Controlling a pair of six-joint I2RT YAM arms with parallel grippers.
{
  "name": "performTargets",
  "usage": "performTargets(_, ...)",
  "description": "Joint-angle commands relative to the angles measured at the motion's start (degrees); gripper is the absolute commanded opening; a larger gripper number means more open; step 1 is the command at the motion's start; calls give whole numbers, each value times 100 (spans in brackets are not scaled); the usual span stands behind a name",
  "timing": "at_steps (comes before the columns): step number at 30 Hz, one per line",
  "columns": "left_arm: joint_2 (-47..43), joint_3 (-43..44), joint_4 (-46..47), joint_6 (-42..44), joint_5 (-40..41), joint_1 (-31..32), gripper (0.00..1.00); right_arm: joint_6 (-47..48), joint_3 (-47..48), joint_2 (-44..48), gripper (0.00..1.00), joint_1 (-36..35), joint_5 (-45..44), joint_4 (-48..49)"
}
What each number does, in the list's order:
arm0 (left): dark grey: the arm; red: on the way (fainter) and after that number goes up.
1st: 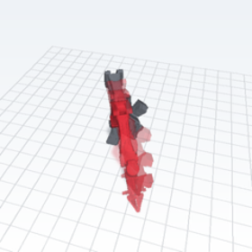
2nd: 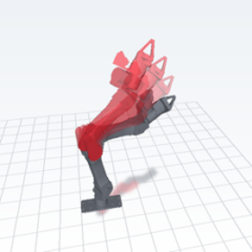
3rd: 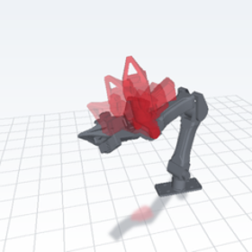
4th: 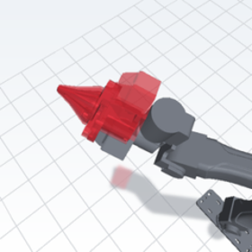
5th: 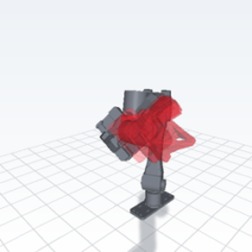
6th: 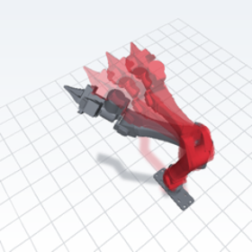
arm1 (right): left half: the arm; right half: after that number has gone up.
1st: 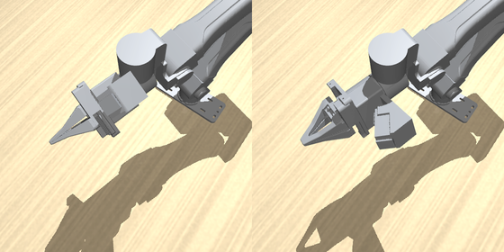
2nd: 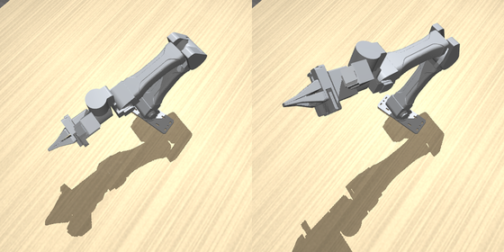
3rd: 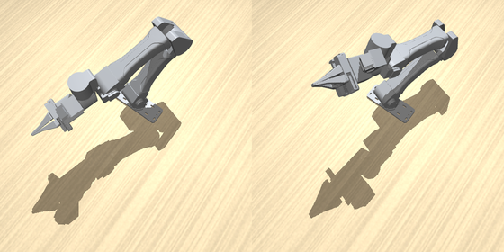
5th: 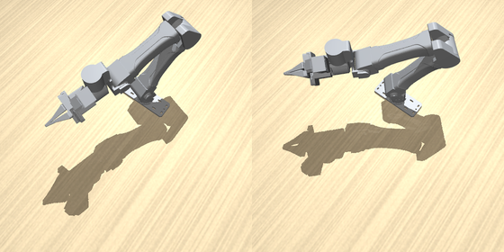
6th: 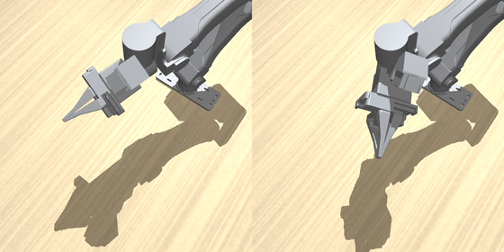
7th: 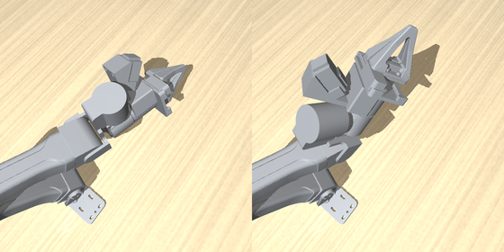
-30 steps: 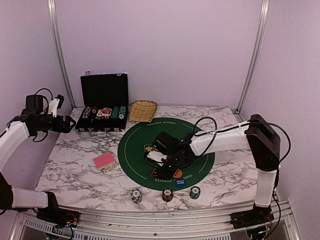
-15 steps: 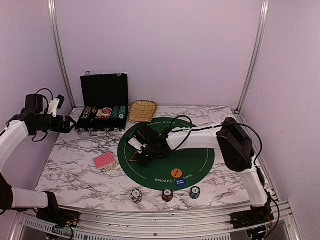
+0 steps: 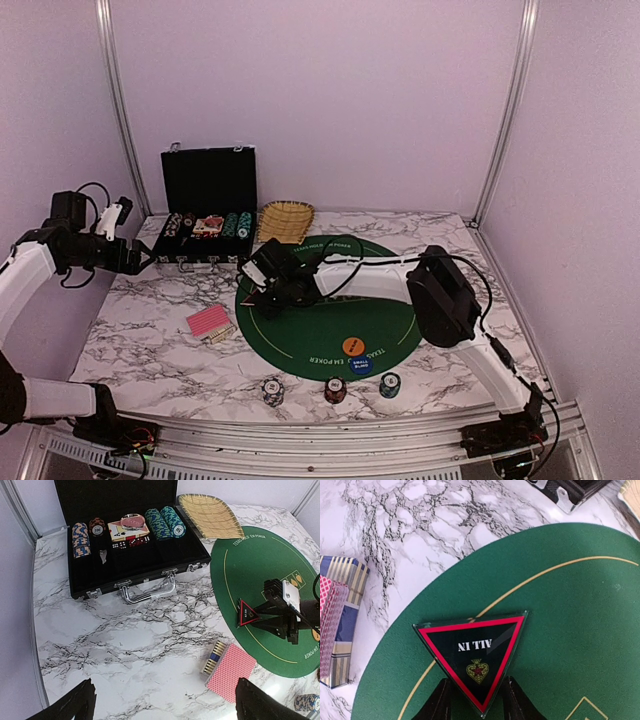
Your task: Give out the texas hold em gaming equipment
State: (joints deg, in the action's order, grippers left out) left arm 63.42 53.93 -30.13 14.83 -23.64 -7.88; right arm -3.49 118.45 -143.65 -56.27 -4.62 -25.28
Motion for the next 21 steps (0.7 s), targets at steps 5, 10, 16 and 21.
performTargets(5, -61, 10, -334, 155, -271, -21, 99, -71, -460, 714, 55, 38, 72, 155)
performTargets(10, -24, 97, -404, 166, -268, -21, 99, -349, -1845, 2139, 73, 50, -347, 200)
performTargets(16, -52, 207, -513, 226, -247, -21, 99, -1107, -3583, 3313, 86, 52, -592, -471)
performTargets(21, -85, 274, -585, 273, -241, -21, 99, -1676, -4771, 3933, 87, 31, -602, -899)
